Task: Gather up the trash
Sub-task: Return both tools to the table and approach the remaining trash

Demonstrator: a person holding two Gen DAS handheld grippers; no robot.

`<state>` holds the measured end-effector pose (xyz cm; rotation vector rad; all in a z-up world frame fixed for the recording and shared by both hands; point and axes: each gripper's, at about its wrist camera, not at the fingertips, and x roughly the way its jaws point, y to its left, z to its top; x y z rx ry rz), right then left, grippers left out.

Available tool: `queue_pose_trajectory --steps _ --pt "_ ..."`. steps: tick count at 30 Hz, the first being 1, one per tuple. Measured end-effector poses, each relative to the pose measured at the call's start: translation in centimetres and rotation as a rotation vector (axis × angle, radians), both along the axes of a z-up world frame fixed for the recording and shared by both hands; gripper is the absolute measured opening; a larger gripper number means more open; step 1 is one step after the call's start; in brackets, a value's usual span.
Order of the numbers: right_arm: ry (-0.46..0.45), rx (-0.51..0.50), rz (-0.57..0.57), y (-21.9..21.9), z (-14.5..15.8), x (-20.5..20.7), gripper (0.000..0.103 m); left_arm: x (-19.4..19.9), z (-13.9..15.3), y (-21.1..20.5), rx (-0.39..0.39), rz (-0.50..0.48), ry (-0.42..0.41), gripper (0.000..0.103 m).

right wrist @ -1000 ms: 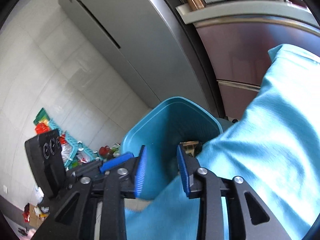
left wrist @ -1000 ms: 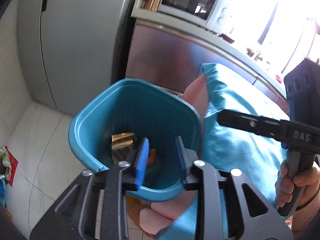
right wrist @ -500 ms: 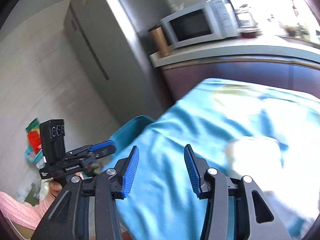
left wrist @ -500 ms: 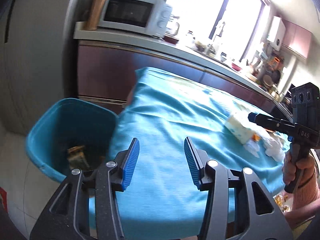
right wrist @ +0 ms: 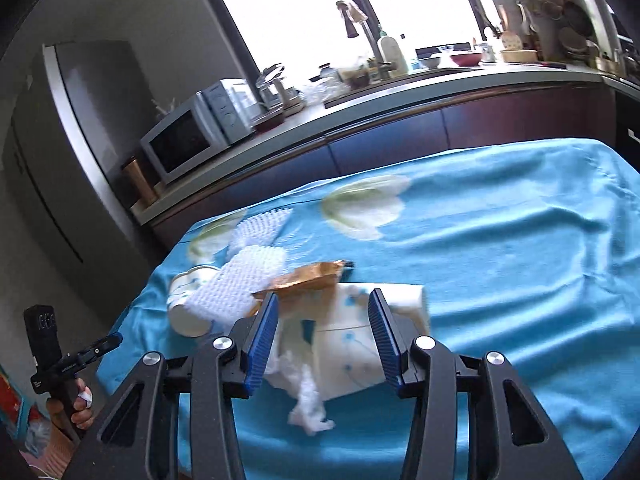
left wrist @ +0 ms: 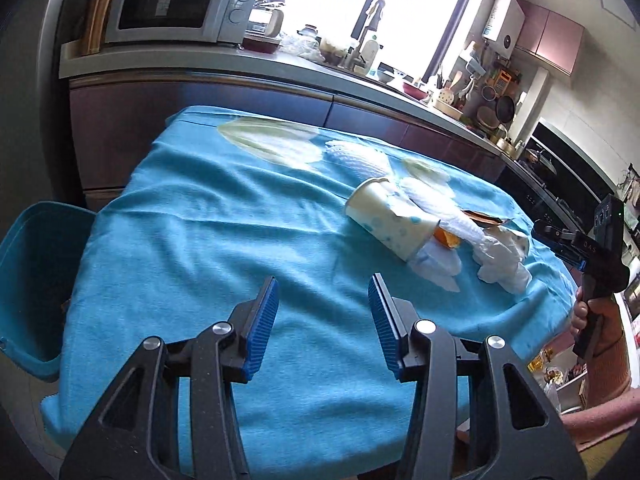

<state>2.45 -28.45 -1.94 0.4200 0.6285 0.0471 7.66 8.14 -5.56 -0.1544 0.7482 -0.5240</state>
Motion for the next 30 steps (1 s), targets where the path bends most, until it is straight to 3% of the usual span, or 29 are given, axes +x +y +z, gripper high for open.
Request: queue_pose_trajectory --steps 5,11,12,13,18,30 --pt "0.038 0.043 -0.045 -2.8 -2.4 -0.1 0.045 0.7 -0.2 -1.8 0.009 -0.033 0.016 0.046" --pt "0.061 0.078 -0.02 -2.7 -4.2 0.8 0.044 1.2 -0.4 -3.4 0.012 -0.058 0.039 0.046" --pt "0.064 0.079 -0.019 -2.7 -4.4 0.9 0.042 1.3 -0.5 -3.7 0.014 -0.062 0.043 0.046" --pt "0.065 0.081 -0.018 -2.6 -4.4 1.0 0.033 1.3 -0.6 -4.0 0.015 -0.068 0.046 0.046" --pt "0.046 0.088 -0.01 -2.7 -4.3 0.8 0.023 1.4 -0.8 -5.4 0.009 -0.098 0.063 0.046" --pt "-0.011 0.146 -0.006 -3.6 -4.1 -0.7 0.018 0.1 -0.7 -13.6 -0.014 -0.329 0.083 0.046"
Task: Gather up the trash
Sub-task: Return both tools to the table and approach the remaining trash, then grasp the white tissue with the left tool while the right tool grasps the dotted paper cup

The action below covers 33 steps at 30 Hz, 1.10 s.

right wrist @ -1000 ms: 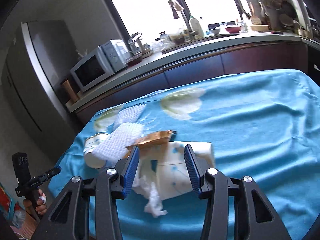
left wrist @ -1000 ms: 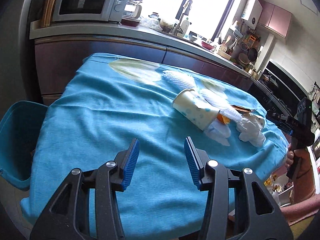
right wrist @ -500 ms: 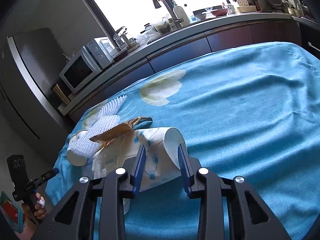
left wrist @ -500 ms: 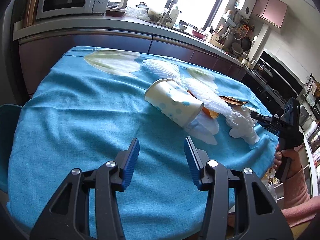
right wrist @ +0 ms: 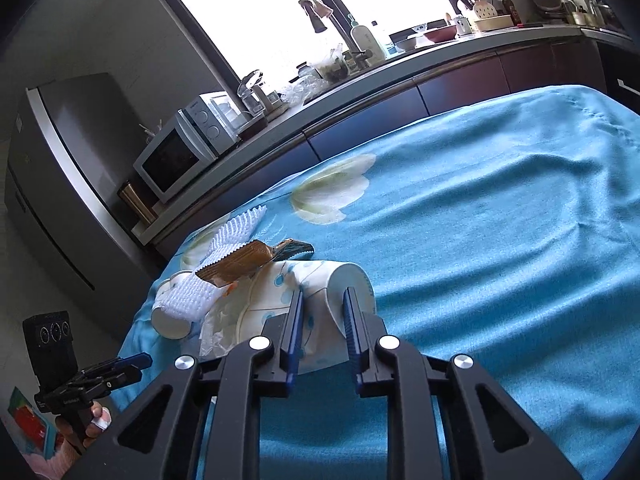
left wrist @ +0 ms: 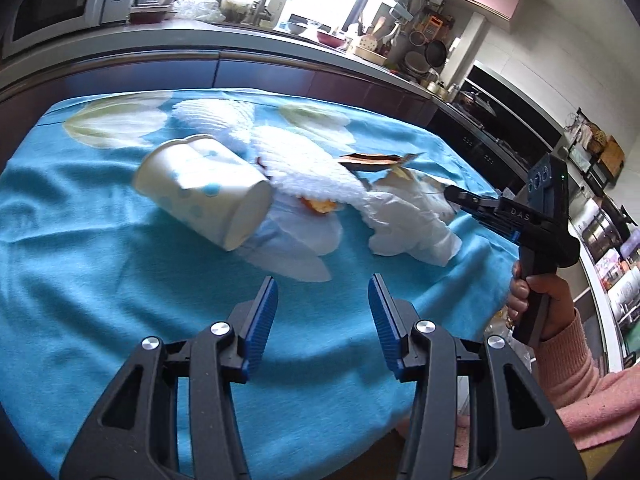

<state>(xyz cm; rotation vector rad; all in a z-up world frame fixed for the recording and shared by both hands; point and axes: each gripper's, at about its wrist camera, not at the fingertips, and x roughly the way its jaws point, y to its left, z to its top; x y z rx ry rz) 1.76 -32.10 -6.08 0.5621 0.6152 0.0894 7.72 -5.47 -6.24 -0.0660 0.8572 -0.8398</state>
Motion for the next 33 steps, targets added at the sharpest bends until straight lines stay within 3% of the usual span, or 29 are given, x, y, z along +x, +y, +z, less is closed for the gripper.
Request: queue_pose_trajectory --steps 7,10,14,16,18,21,23,33 --pt "-0.024 0.05 0.075 0.6 0.2 -0.9 0.018 -0.7 0.3 -6.4 -0.019 -0.152 0.016 0.053" --pt "-0.03 0.039 0.134 1.9 0.4 -1.1 0.018 -0.7 -0.1 -7.8 -0.004 -0.158 0.022 0.061" --pt "-0.032 0.03 0.163 2.4 0.3 -1.4 0.018 0.1 -1.0 -8.6 0.015 -0.128 0.054 0.06" --pt "-0.03 0.034 0.158 2.1 0.1 -1.5 0.018 0.7 -1.4 -8.7 0.022 -0.11 0.069 0.056" --pt "-0.03 0.041 0.153 1.9 0.0 -1.6 0.018 1.3 -1.9 -8.4 0.033 -0.097 0.084 0.032" --pt "-0.03 0.043 0.147 1.8 -0.1 -1.8 0.018 1.7 -2.6 -8.3 0.025 -0.101 0.129 0.016" --pt "-0.035 0.047 0.14 1.6 0.0 -1.9 0.018 1.2 -2.6 -8.0 0.026 -0.105 0.109 0.011" --pt "-0.084 0.044 0.139 1.5 1.8 -2.5 0.018 -1.7 -0.6 -2.8 -0.016 -0.131 0.064 0.01"
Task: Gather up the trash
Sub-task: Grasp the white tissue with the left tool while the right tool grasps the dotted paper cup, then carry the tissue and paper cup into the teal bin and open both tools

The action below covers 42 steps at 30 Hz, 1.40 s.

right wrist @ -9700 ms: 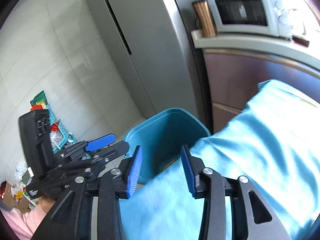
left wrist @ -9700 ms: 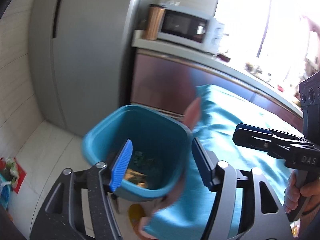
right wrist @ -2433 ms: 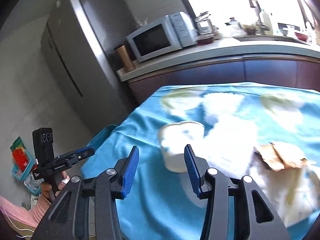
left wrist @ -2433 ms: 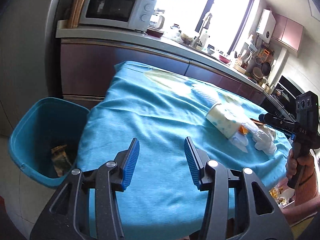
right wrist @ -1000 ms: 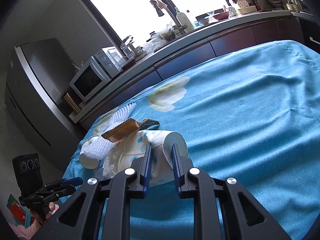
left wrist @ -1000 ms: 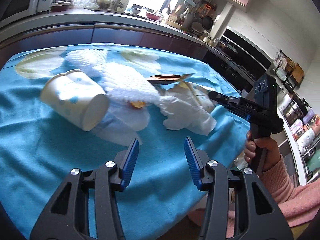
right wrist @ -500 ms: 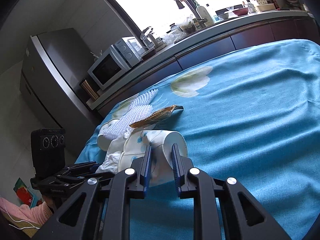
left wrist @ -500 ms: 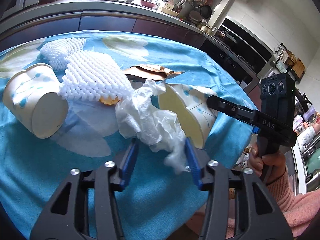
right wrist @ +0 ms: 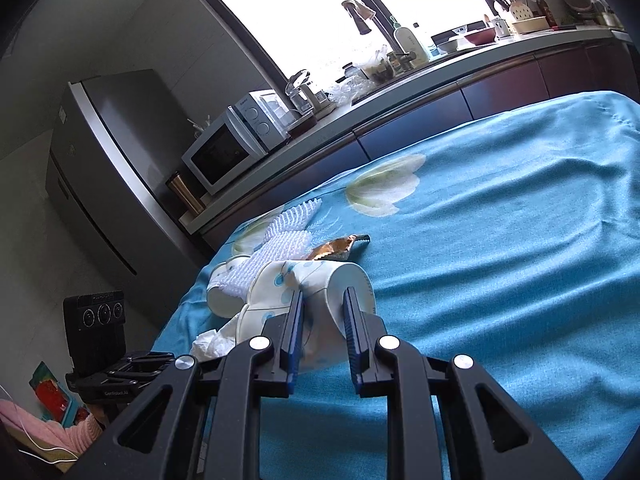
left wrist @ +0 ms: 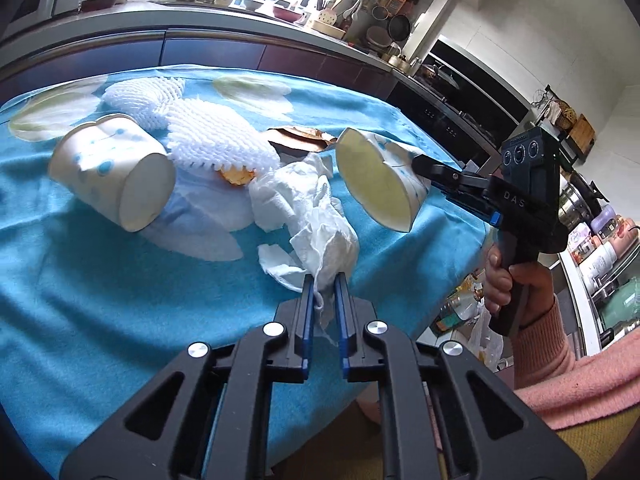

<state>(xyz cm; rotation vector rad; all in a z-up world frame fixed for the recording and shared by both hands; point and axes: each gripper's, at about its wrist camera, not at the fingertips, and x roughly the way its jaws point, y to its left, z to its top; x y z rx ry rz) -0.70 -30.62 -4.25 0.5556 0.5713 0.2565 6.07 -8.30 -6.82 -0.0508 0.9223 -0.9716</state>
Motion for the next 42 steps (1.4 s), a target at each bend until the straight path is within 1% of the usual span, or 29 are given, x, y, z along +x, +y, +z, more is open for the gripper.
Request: queue_pose_trajectory --steps 7,17,29,42 --pt "-0.039 -0.002 0.061 2.0 1.6 0.6 0.018 -1.4 1.2 4.4 -0.033 0.059 -0.029 0.01" --pt "-0.055 0.005 0.213 7.7 2.7 3.9 0.018 -3.0 2.6 10.1 -0.059 0.175 -0.069 0.01" --pt "-0.052 0.016 0.405 16.5 3.4 9.3 0.018 -3.0 4.2 19.5 -0.068 0.425 -0.112 0.01" --pt "-0.041 -0.015 0.577 25.9 4.6 14.2 0.018 -3.1 4.5 28.8 -0.068 0.683 -0.127 0.01"
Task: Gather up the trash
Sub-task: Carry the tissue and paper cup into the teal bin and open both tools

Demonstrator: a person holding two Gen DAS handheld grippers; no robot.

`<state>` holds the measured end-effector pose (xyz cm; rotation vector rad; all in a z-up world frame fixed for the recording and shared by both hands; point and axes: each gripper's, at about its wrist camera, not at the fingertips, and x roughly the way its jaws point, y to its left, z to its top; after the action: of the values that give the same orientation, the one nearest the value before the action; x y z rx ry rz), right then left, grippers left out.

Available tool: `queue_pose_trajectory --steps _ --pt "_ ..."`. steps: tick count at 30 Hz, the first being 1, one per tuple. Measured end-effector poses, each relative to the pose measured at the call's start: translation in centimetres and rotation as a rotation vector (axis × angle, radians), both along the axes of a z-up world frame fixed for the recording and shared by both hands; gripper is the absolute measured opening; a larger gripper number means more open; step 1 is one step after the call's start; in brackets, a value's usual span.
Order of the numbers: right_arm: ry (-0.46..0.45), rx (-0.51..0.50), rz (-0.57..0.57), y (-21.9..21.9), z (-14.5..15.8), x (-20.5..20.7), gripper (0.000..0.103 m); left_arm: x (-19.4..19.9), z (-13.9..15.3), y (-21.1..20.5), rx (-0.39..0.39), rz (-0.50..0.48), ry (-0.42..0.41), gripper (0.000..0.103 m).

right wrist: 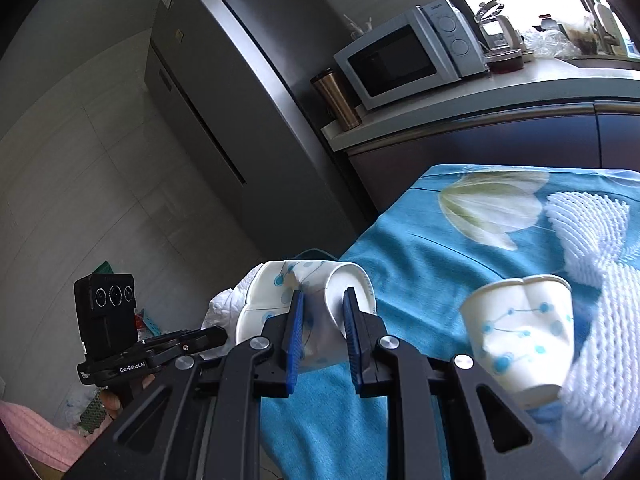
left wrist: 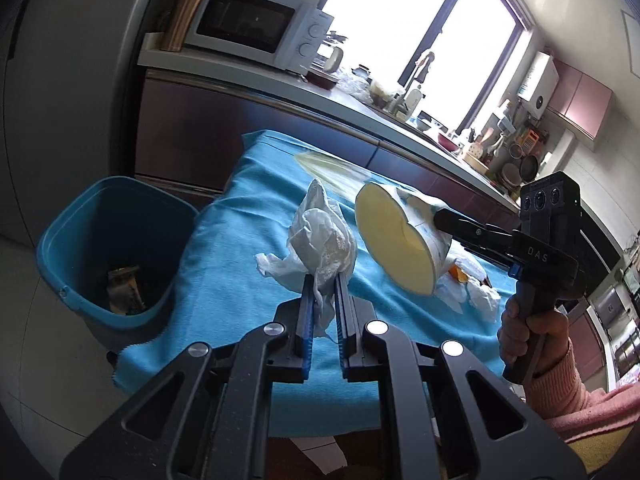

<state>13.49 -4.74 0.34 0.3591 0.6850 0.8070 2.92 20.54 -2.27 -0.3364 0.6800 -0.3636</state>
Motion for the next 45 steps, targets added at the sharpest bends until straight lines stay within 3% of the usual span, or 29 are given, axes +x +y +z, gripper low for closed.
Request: queue_pose_trajectory --steps 11,25,45 --pt "0.009 -0.042 0.088 6.2 -0.2 2.9 0.018 0.5 -0.2 5.1 0.014 0.141 0.001 0.01" --pt "0.057 -0.074 0.139 11.5 -1.1 5.9 0.018 2.4 -2.5 9.9 0.021 0.254 0.061 0.01" --pt "0.1 -0.173 0.146 17.6 -2.6 9.1 0.018 4.9 -6.1 12.4 -0.002 0.348 0.142 0.01"
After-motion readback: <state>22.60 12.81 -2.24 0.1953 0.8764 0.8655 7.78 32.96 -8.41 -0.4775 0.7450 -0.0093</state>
